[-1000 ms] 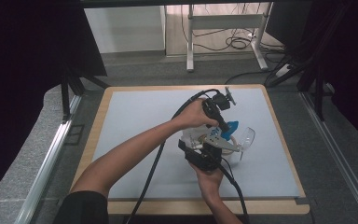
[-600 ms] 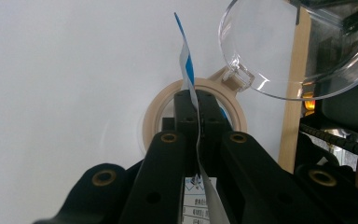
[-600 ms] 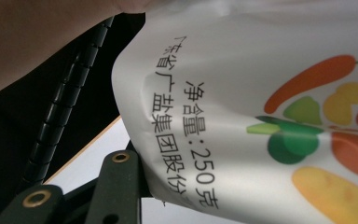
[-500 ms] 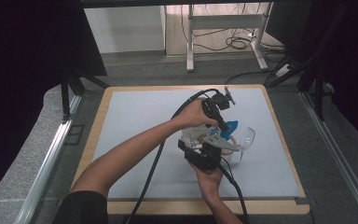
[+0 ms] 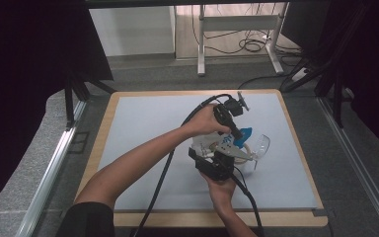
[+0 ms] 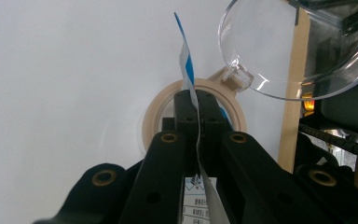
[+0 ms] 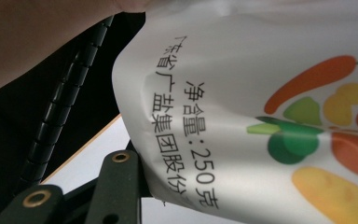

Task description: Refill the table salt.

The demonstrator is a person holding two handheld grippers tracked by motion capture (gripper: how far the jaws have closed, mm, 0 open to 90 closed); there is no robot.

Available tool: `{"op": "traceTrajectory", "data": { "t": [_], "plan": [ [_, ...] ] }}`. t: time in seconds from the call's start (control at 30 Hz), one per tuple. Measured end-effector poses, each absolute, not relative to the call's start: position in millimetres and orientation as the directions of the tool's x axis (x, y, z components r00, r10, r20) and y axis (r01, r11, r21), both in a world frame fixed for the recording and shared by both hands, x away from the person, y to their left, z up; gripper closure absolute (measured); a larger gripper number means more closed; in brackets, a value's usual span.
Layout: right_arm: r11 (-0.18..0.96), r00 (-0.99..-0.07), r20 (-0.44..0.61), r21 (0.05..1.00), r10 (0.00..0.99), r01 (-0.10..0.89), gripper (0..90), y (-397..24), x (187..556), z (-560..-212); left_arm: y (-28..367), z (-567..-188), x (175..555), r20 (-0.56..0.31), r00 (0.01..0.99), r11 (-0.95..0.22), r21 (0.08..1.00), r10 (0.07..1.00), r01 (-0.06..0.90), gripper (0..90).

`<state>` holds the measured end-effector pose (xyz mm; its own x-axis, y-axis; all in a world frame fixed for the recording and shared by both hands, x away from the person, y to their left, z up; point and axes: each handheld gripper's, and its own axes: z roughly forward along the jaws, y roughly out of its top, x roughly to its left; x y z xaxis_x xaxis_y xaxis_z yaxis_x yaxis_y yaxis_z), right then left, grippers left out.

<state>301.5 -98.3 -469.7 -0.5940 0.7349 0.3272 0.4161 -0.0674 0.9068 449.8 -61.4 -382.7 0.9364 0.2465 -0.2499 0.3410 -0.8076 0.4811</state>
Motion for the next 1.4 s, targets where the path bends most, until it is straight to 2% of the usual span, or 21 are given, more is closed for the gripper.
{"op": "traceTrajectory", "data": {
  "t": [0.23,0.33,0.57,1.4],
  "plan": [
    [-0.078,-0.593,0.334,0.907,0.733,0.415,58.5,-97.9,300.4,-468.5,-61.2,-380.4,449.8,-0.25,0.936,-0.809,0.478,0.249,0.343,89.9],
    [-0.112,-0.591,0.381,0.891,0.711,0.44,58.5,-99.6,299.5,-466.7,-61.6,-380.9,449.9,-0.246,0.937,-0.814,0.471,0.248,0.339,89.8],
    [-0.089,-0.591,0.347,0.903,0.728,0.42,58.5,-99.3,299.6,-467.0,-62.6,-380.5,449.4,-0.246,0.938,-0.811,0.478,0.245,0.337,89.9],
    [-0.082,-0.591,0.337,0.906,0.733,0.415,58.5,-97.9,301.0,-468.1,-62.4,-380.9,449.4,-0.247,0.938,-0.813,0.476,0.244,0.336,89.9]
  ]
}}
